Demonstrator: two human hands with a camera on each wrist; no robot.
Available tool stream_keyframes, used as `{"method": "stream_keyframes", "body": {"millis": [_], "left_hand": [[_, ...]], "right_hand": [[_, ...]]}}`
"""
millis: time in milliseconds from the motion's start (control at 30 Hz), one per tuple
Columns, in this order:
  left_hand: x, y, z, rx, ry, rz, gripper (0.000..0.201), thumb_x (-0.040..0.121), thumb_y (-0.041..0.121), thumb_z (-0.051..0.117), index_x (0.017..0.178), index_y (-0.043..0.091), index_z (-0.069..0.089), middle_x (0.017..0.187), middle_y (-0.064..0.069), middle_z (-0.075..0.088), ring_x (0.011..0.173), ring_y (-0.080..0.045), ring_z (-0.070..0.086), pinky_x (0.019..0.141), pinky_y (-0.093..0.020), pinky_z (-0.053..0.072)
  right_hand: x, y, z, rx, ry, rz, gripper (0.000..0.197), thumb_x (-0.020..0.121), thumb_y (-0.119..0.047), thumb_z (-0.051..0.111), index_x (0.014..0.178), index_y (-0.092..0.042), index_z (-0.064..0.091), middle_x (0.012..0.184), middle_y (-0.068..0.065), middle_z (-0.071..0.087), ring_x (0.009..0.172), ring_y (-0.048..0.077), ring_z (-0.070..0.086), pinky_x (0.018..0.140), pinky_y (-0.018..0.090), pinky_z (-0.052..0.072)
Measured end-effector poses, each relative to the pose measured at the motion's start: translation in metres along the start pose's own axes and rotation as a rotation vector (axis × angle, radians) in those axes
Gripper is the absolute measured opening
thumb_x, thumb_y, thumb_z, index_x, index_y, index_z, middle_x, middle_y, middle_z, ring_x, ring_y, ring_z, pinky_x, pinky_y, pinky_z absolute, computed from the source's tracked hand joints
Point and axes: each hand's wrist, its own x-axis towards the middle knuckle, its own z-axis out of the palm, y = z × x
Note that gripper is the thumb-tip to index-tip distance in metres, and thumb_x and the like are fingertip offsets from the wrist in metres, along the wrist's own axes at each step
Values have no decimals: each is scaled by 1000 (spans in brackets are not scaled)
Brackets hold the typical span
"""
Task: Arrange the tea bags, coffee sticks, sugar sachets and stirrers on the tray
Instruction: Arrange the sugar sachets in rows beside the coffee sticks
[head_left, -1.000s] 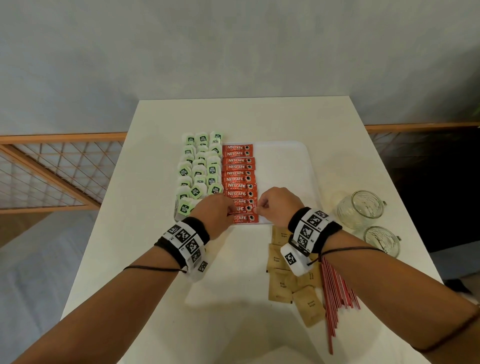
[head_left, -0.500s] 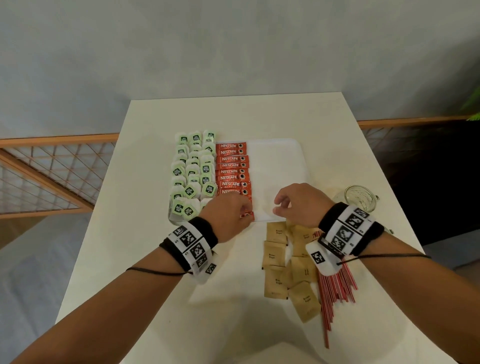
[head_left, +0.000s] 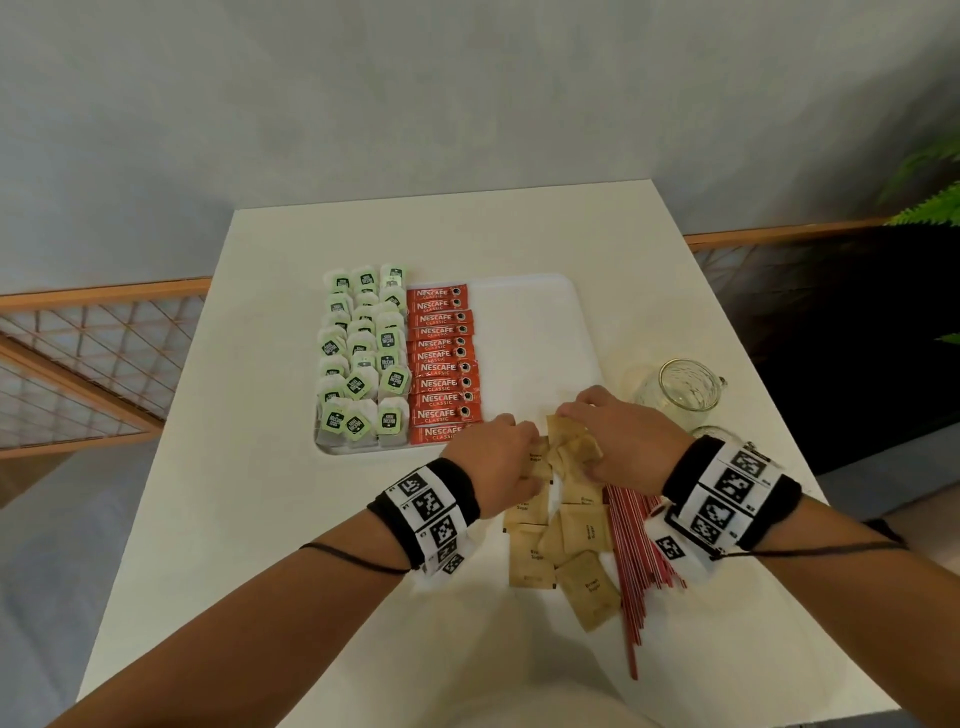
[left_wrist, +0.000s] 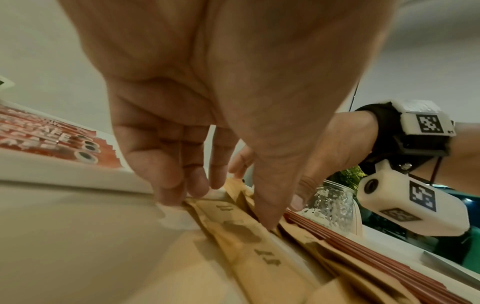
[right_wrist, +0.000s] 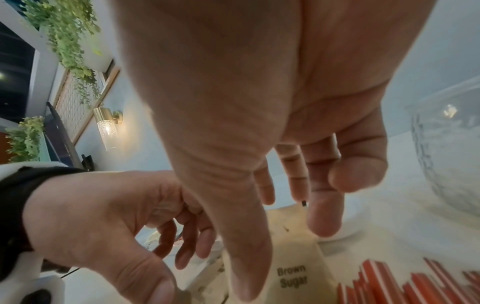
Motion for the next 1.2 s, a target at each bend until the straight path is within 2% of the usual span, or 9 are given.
{"method": "stream_keyframes", "body": {"millis": [200, 333, 500, 600, 800, 933, 1033, 1133, 1200], "left_hand": [[-8, 7, 9, -35, -36, 13, 56, 82, 52, 69, 123, 19, 53, 105, -4, 55, 85, -25, 60, 75, -40, 54], [-12, 7, 17, -47, -65, -1, 62, 75, 58, 75, 119, 20, 53, 109, -2, 53, 86, -23, 58, 76, -42, 55], [-17, 6, 22, -88, -89, -31, 59, 77, 46, 80, 121, 16, 54, 114, -5, 53, 96, -26, 58, 81, -40, 52], [-17, 1, 21, -152, -96, -68, 57, 77, 42, 81, 121, 16, 56, 113, -5, 53, 96, -25, 58, 82, -37, 51], [-17, -10, 19, -246, -101, -100, 27, 82, 34, 78, 87, 12, 62, 85, -2, 62, 78, -21, 58, 67, -32, 45], [-19, -18, 18, -343, -59, -119, 28, 86, 30, 71, 70, 18, 50, 71, 2, 54, 67, -16, 50, 62, -29, 41], [-21, -22, 15, -452, -4, -114, 32, 89, 26, 63, 67, 19, 42, 65, 2, 50, 60, -14, 44, 61, -31, 40], [-23, -24, 10, -605, 1, -151, 29, 92, 20, 61, 72, 19, 39, 72, -8, 59, 63, -21, 53, 63, -39, 47], [-25, -25, 7, -792, 6, -186, 21, 96, 12, 54, 80, 15, 41, 87, -15, 71, 68, -18, 64, 63, -34, 52]], "right_hand": [[4, 0, 9, 10, 29, -12, 62, 86, -27, 67, 143, -28, 41, 137, -3, 41, 90, 19, 62, 61, 23, 39], [3, -5, 13, 28, 25, -7, 61, 88, -28, 66, 144, -27, 41, 135, -3, 42, 88, 19, 63, 66, 25, 42], [3, -11, 14, 24, 6, -20, 53, 91, -27, 65, 140, -23, 46, 130, -2, 45, 80, 15, 54, 56, 20, 33], [3, -12, 15, 13, -14, -18, 50, 90, -27, 67, 137, -21, 52, 127, -1, 46, 81, 15, 53, 63, 23, 38], [4, -13, 13, -23, -23, -36, 40, 88, -29, 69, 126, -21, 58, 117, -3, 53, 91, 18, 60, 71, 28, 44], [3, -11, 12, -26, -24, -66, 36, 91, -30, 66, 124, -22, 55, 110, -3, 64, 91, 16, 57, 72, 29, 42], [1, -10, 10, -7, -29, -85, 37, 94, -34, 64, 126, -22, 53, 105, -2, 65, 87, 15, 57, 71, 30, 44], [1, -10, 9, 24, -21, -107, 34, 93, -38, 65, 123, -23, 55, 100, -5, 65, 87, 16, 60, 70, 30, 45], [1, -9, 8, 73, -13, -122, 30, 93, -39, 66, 118, -25, 56, 96, -8, 64, 84, 13, 59, 65, 26, 40]]}}
